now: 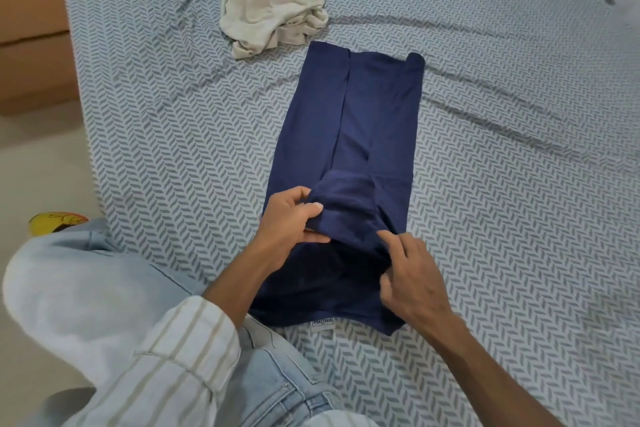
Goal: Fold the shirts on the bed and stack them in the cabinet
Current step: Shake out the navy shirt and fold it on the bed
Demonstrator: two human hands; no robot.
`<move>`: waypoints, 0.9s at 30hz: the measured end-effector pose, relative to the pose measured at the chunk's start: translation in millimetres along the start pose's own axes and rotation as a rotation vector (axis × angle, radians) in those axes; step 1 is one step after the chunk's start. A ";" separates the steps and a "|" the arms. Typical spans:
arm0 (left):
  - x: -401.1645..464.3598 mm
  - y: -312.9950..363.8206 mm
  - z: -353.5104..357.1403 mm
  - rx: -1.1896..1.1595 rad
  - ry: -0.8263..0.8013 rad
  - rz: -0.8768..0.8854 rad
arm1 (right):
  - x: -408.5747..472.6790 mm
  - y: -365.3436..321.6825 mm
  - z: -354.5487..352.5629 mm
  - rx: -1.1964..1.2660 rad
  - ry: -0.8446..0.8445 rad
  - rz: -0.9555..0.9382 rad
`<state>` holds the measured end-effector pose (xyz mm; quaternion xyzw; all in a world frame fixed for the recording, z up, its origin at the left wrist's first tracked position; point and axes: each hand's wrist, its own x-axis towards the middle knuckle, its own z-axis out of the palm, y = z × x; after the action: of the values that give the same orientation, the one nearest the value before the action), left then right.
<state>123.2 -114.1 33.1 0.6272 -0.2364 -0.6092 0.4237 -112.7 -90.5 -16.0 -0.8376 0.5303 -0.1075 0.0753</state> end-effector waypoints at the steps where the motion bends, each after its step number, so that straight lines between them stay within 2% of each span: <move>1: -3.2 0.4 -2.9 -0.007 -0.010 0.041 | -3.7 -0.6 0.1 -0.003 -0.004 -0.024; 3: -6.8 -2.6 -10.8 -0.022 0.014 0.080 | -10.2 0.9 4.3 -0.041 -0.050 -0.053; 5: -6.5 -12.8 -19.6 0.013 0.099 0.033 | -14.2 6.2 12.1 -0.041 -0.056 -0.058; 7: -3.0 -26.0 -27.7 0.170 0.193 -0.082 | -16.2 9.7 18.3 -0.002 -0.071 -0.067; 9: 0.3 -33.9 -32.4 0.458 0.254 -0.157 | -14.5 11.8 16.8 0.027 -0.143 -0.087; 10: 2.4 -34.2 -32.5 0.619 0.278 -0.124 | -11.4 13.2 13.1 0.039 -0.189 -0.096; 12: 9.3 -26.9 -25.9 0.870 0.315 0.102 | -1.2 14.5 0.5 0.086 -0.263 -0.079; 15: 35.4 -2.6 -5.4 0.983 0.248 0.462 | 32.0 16.8 -13.9 0.312 -0.265 0.087; 17: 55.7 12.5 9.4 0.965 0.115 0.499 | 67.3 20.9 -13.5 0.403 -0.196 0.244; 21: 84.6 21.9 27.9 0.806 -0.130 0.272 | 158.7 34.5 -7.7 0.444 -0.103 0.421; 27: 105.3 13.0 26.3 0.403 -0.143 -0.112 | 297.6 66.3 -3.0 0.375 -0.041 0.534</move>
<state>116.1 -213.0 -12.9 0.6665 -0.3476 -0.6152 0.2376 -48.0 -388.0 0.9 -0.6425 0.7005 -0.1629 0.2644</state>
